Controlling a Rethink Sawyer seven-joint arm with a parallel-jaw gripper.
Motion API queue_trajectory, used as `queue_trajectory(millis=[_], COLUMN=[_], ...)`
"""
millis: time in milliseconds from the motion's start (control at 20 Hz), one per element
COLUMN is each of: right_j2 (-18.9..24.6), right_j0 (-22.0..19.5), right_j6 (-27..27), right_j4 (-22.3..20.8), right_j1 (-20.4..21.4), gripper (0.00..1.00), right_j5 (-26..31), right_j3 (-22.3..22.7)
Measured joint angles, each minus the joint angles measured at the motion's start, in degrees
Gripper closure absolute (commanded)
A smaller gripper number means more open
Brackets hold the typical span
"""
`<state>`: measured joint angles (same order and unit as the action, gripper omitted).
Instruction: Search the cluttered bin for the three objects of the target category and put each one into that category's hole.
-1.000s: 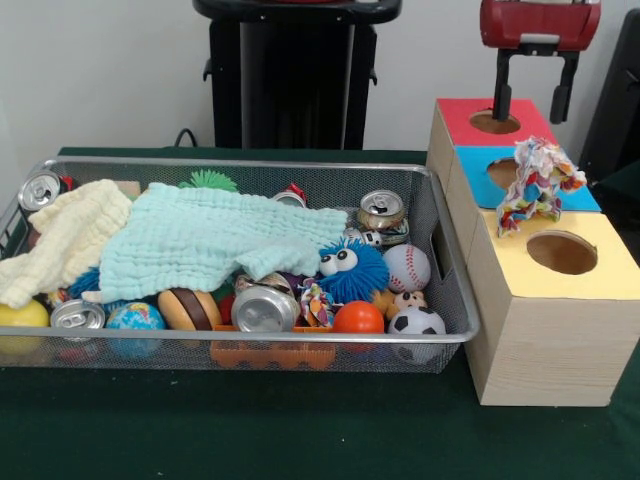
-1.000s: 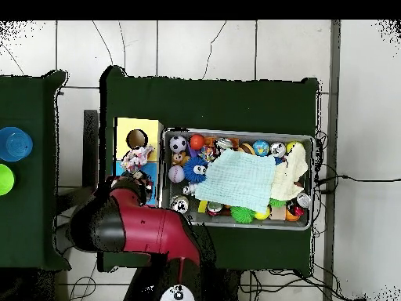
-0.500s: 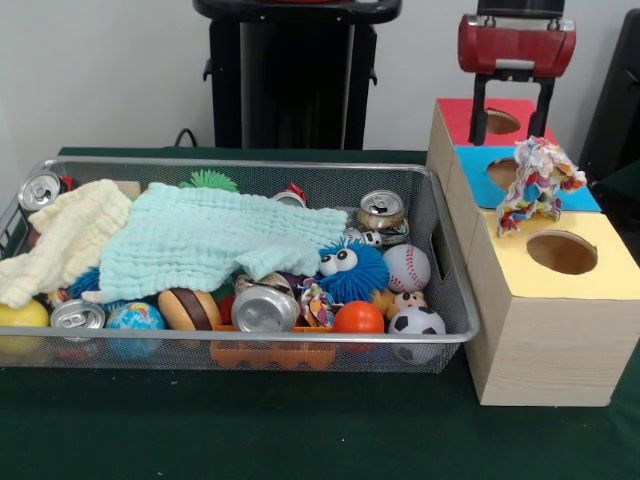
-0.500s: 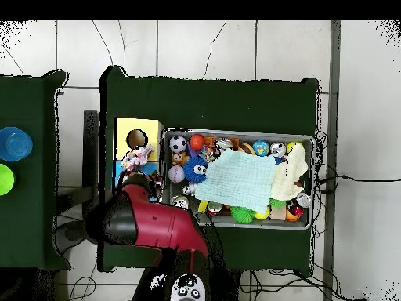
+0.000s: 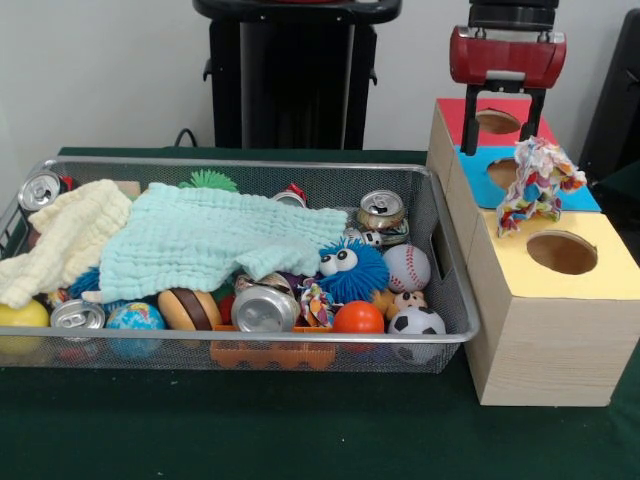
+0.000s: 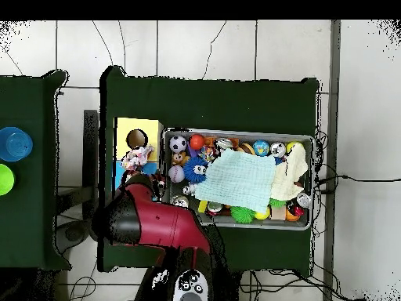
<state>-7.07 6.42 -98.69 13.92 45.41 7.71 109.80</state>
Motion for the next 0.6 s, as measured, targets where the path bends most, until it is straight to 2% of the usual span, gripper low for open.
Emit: queue_trajectory(millis=[350, 600], right_j2=[-0.03, -1.06], right_j0=[1.11, 3.97], right_j6=[0.00, 0.00], right_j4=[0.35, 0.68], right_j1=[0.68, 2.40], gripper=[0.00, 0.00], right_j5=[0.00, 1.49], right_j3=[0.63, 0.92])
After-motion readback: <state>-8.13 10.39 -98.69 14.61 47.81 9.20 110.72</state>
